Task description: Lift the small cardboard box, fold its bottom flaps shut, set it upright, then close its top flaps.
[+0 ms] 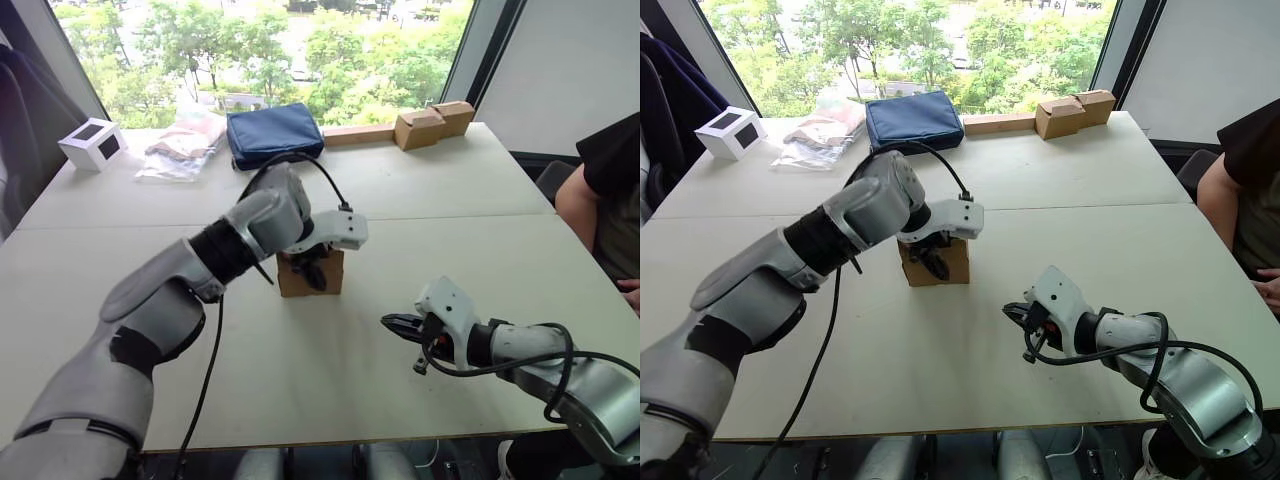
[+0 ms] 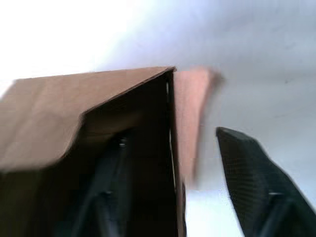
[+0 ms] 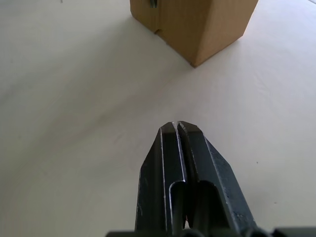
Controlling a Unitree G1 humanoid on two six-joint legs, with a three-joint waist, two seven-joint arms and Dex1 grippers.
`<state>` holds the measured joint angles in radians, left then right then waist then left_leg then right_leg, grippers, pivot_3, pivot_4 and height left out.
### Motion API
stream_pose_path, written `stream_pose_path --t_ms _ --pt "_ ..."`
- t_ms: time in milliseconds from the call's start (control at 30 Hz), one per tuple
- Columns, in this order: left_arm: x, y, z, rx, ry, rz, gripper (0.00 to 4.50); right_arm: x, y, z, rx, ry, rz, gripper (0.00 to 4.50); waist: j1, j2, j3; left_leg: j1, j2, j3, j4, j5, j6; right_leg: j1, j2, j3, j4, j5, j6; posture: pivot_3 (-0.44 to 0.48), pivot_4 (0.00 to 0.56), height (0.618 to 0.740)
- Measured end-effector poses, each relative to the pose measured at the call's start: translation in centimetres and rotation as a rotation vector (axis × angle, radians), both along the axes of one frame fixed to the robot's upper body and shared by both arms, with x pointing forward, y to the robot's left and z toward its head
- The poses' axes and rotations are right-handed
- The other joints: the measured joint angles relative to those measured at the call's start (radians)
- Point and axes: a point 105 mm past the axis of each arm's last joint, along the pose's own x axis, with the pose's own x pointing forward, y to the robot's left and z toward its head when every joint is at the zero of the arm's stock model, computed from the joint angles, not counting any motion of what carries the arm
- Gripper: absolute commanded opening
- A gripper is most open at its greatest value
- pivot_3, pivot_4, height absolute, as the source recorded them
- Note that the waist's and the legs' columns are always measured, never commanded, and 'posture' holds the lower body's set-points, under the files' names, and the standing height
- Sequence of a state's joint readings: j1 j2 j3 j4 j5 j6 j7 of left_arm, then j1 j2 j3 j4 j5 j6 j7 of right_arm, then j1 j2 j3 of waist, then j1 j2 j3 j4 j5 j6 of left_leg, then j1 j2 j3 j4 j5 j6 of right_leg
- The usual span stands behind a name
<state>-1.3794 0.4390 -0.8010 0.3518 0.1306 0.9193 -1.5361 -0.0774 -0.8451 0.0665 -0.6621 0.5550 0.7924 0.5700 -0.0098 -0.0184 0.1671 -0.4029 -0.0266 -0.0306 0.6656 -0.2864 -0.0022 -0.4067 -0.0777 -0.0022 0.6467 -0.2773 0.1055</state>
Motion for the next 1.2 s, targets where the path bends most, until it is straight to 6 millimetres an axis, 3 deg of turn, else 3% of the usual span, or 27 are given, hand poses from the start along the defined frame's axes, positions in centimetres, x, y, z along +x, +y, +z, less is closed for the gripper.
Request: stream_pose_path --t_ms 133,367,400,433,500,600,700,833,1067,1200 --pt "-0.1 0.4 3.5 -0.119 0.049 0.037 2.46 0.2 0.1 0.3 0.006 0.003 0.023 0.00 -0.001 0.000 0.000 0.000 0.000 0.000 0.000 0.000 0.000 0.000 0.000 0.000 0.000 0.000 0.000 0.000 0.150 0.737" --pt "0.8 2.3 10.5 -0.560 0.067 0.177 2.46 0.9 0.2 1.5 0.124 0.005 0.022 0.00 -0.002 0.000 0.000 0.000 0.000 0.000 0.000 0.000 0.000 -0.001 0.000 0.000 0.001 0.000 0.000 0.000 0.150 0.737" --pt "1.2 2.8 11.4 -0.639 0.044 0.204 1.98 1.0 0.1 1.8 0.144 0.003 0.016 0.00 -0.002 0.000 0.000 0.000 0.000 0.000 0.000 0.000 0.000 -0.001 0.000 0.000 0.002 0.000 0.000 0.000 0.150 0.737" --pt "1.5 3.6 12.6 -0.758 0.014 0.228 1.85 1.2 0.0 1.9 0.167 0.007 0.011 0.00 -0.002 0.000 0.000 0.000 0.000 0.000 0.000 0.000 0.000 -0.001 0.000 0.000 0.002 0.000 0.000 0.000 0.150 0.737" --pt "1.9 6.0 13.9 -0.948 -0.042 0.268 1.20 1.4 -0.4 2.2 0.205 0.013 -0.003 0.00 -0.007 0.002 -0.001 0.001 0.001 0.001 0.000 0.000 0.000 -0.001 -0.001 0.001 0.002 0.000 0.000 0.000 0.150 0.737" --pt "2.7 9.9 12.0 -1.053 -0.119 0.417 0.01 2.0 -1.1 2.5 0.246 0.018 -0.036 0.00 -0.003 0.002 -0.001 0.002 0.001 0.000 0.000 0.001 -0.002 -0.001 -0.001 0.001 0.003 0.000 0.000 0.000 0.150 0.737" --pt "2.1 13.0 8.3 -1.090 -0.139 0.549 0.01 2.6 -1.5 2.5 0.250 0.017 -0.047 0.00 -0.002 0.003 -0.002 0.002 0.000 0.001 0.000 0.001 -0.002 0.000 -0.003 0.002 0.003 0.000 0.000 0.000 0.150 0.737" --pt "-0.4 16.9 1.3 -1.084 -0.138 0.773 0.01 3.5 -2.6 1.7 0.230 0.022 -0.091 0.00 0.005 0.002 -0.001 0.001 0.000 0.000 0.001 0.003 -0.006 -0.001 -0.005 0.002 0.003 0.001 0.000 0.000 0.150 0.737" --pt "-3.1 18.5 -6.3 -1.093 -0.187 0.988 0.01 5.5 -2.8 -0.2 0.230 -0.005 -0.145 0.00 0.024 0.001 -0.002 0.005 -0.001 0.001 0.000 0.002 -0.005 0.003 -0.008 0.002 0.002 0.001 -0.001 0.000 0.150 0.737" --pt "-2.9 17.8 -7.4 -1.132 -0.266 0.982 0.01 7.3 -3.3 -0.9 0.211 -0.064 -0.219 0.00 0.023 0.002 -0.002 0.006 -0.002 0.001 -0.001 0.003 -0.006 0.003 -0.009 0.001 0.002 0.001 -0.001 0.000 0.150 0.737"
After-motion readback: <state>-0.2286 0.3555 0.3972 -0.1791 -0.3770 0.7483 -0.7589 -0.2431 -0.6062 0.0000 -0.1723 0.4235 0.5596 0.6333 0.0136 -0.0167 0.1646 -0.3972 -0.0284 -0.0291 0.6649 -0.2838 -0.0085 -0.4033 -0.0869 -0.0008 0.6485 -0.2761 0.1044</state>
